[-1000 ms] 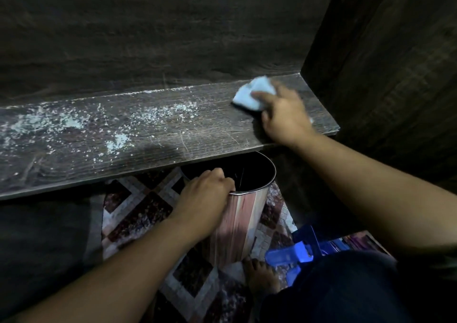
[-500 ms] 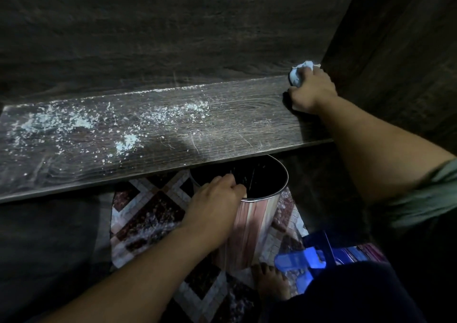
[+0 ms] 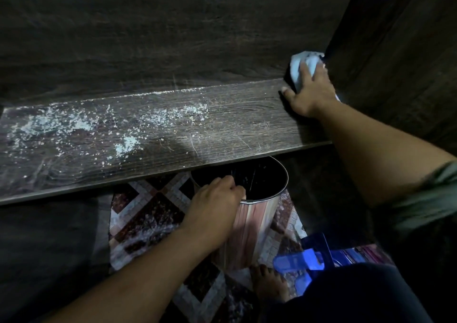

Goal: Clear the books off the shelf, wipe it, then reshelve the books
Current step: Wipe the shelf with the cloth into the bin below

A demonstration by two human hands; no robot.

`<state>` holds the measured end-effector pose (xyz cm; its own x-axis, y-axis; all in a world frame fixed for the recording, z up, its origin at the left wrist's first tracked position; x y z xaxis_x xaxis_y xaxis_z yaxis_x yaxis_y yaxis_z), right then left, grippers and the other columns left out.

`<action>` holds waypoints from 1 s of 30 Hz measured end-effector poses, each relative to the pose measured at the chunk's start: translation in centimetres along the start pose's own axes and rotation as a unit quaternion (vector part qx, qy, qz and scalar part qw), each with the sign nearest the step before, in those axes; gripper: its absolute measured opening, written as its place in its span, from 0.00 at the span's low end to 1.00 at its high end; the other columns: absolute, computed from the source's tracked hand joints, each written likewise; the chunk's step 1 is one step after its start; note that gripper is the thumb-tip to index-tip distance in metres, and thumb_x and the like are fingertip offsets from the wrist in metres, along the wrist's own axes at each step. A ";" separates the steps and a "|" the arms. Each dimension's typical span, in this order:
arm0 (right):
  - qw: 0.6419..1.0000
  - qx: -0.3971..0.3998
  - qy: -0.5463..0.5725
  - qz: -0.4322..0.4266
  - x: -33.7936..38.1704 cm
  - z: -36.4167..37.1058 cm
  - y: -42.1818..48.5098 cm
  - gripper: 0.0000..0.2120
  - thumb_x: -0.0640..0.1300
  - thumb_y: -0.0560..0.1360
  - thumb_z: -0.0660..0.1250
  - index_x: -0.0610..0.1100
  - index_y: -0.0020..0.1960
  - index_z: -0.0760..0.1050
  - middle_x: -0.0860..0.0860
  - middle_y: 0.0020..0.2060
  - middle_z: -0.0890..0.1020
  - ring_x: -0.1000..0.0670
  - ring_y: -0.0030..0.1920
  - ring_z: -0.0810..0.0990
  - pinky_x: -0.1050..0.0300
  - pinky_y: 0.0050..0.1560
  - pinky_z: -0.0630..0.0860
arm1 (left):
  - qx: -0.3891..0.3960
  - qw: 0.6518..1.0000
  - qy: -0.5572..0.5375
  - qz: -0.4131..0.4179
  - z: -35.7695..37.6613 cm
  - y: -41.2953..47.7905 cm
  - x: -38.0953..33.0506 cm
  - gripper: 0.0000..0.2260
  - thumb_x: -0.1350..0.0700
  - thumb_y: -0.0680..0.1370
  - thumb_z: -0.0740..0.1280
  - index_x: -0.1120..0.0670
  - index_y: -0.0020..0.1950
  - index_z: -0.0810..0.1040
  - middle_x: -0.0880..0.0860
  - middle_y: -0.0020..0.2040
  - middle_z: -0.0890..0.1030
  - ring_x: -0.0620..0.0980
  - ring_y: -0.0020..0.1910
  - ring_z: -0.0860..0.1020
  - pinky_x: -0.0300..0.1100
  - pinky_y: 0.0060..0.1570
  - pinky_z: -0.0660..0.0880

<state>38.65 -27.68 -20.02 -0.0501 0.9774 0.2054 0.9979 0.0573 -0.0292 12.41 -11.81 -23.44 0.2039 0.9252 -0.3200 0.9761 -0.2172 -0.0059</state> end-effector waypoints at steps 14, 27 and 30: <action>0.990 -0.060 0.024 -0.123 10.5 -0.7 -6.5 0.21 0.42 0.78 0.60 0.59 0.67 0.72 0.49 0.72 0.65 0.40 0.69 0.63 0.44 0.66 0.60 | 0.006 1.000 0.007 -0.011 -0.3 -0.4 0.3 0.10 0.61 0.76 0.64 0.51 0.56 0.76 0.51 0.51 0.72 0.53 0.55 0.73 0.47 0.52 0.72; 0.991 -0.018 0.007 -0.133 11.4 2.4 -5.8 0.22 0.51 0.77 0.57 0.60 0.71 0.67 0.48 0.75 0.62 0.37 0.68 0.62 0.43 0.66 0.62 | 0.016 0.999 0.019 -0.028 -1.0 -1.2 1.0 0.11 0.59 0.78 0.62 0.51 0.59 0.74 0.51 0.55 0.71 0.52 0.58 0.71 0.45 0.54 0.69; 0.980 -0.077 0.079 -0.164 13.3 1.8 -7.0 0.21 0.47 0.76 0.57 0.59 0.67 0.72 0.48 0.72 0.67 0.39 0.65 0.67 0.46 0.66 0.66 | 0.017 0.999 0.020 -0.025 -1.1 -1.3 0.8 0.10 0.58 0.79 0.62 0.51 0.59 0.75 0.51 0.56 0.72 0.53 0.58 0.71 0.46 0.55 0.70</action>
<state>30.88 -14.72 -18.86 -0.3741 0.8677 0.3274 0.9242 0.3194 0.2094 11.43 -10.45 -22.69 0.1576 0.9468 -0.2804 0.9823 -0.1795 -0.0542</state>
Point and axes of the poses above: each hand's wrist, its own y-axis towards the middle knuckle, its own z-axis out of the palm, x = y × z, the point moved 9 cm from there along y, towards the middle knuckle
